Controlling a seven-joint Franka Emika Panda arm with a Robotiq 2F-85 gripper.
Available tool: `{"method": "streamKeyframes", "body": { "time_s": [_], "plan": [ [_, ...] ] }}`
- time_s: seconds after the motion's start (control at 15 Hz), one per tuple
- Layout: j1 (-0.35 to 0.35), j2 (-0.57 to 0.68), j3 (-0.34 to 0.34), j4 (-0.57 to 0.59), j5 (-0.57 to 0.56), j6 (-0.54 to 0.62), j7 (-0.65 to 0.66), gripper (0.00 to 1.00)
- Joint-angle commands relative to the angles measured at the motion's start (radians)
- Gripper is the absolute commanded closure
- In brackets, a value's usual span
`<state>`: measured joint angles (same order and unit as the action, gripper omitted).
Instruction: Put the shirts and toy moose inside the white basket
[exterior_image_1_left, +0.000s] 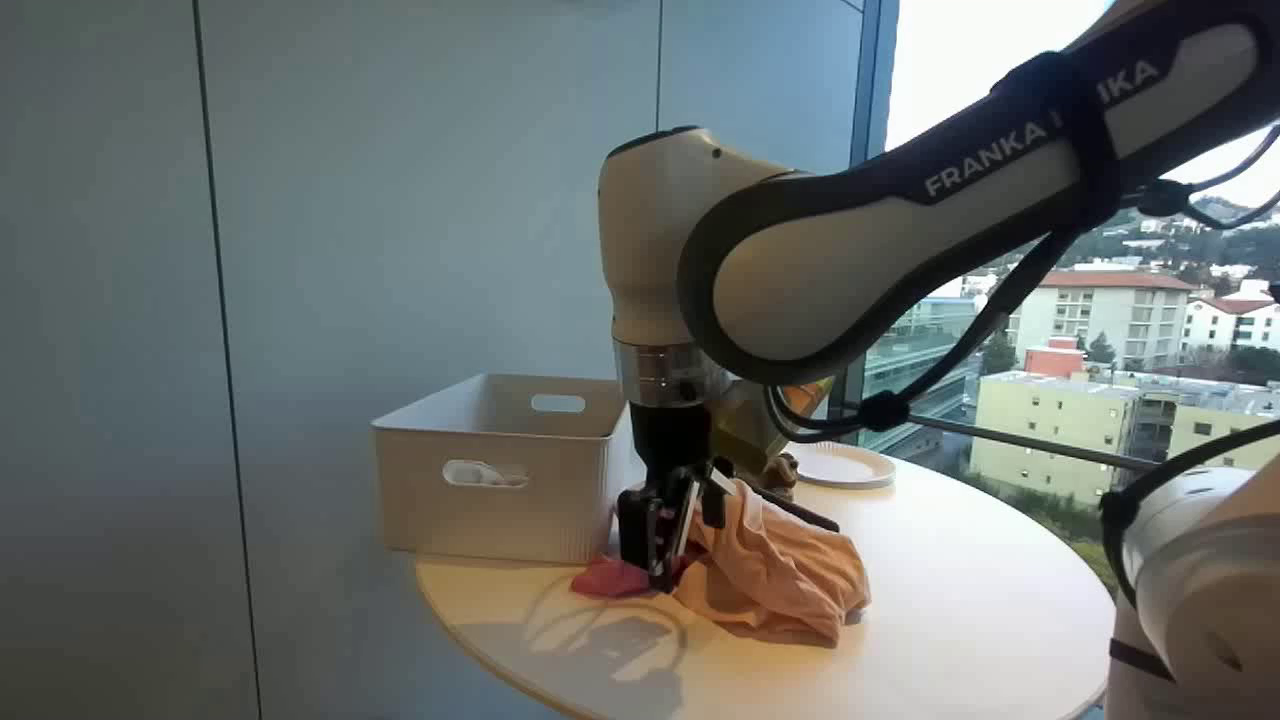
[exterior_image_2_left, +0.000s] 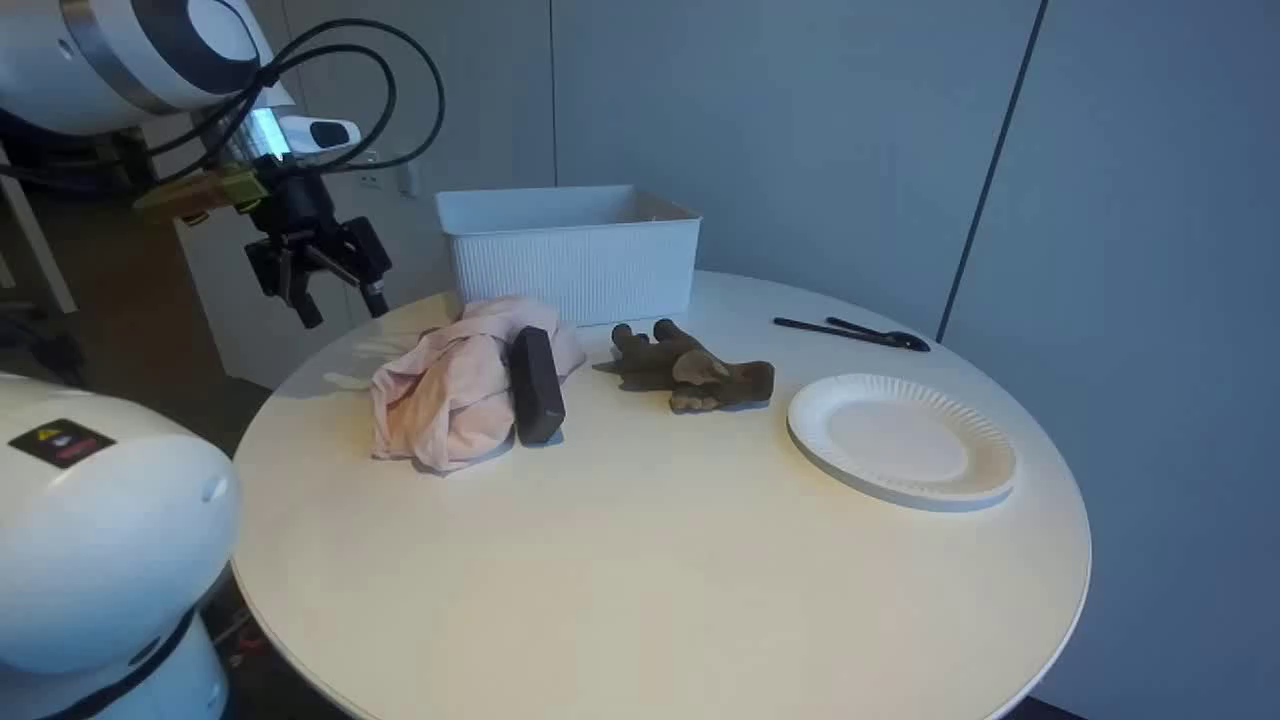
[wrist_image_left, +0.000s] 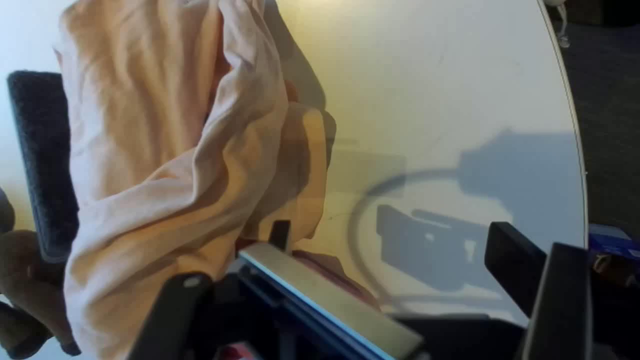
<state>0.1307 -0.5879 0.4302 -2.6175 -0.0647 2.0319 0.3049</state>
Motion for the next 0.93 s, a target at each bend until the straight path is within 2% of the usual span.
{"method": "streamKeyframes", "body": {
  "time_s": [0.0, 0.4, 0.67, 0.87],
  "plan": [
    [0.032, 0.008, -0.030, 0.004, -0.020, -0.003, 0.017, 0.00],
    [0.032, 0.006, -0.030, 0.007, -0.020, -0.003, 0.017, 0.00],
    [0.048, -0.129, -0.063, -0.023, -0.012, -0.033, 0.042, 0.00],
    [0.005, -0.241, -0.119, -0.022, -0.031, -0.035, 0.065, 0.00]
  ]
}}
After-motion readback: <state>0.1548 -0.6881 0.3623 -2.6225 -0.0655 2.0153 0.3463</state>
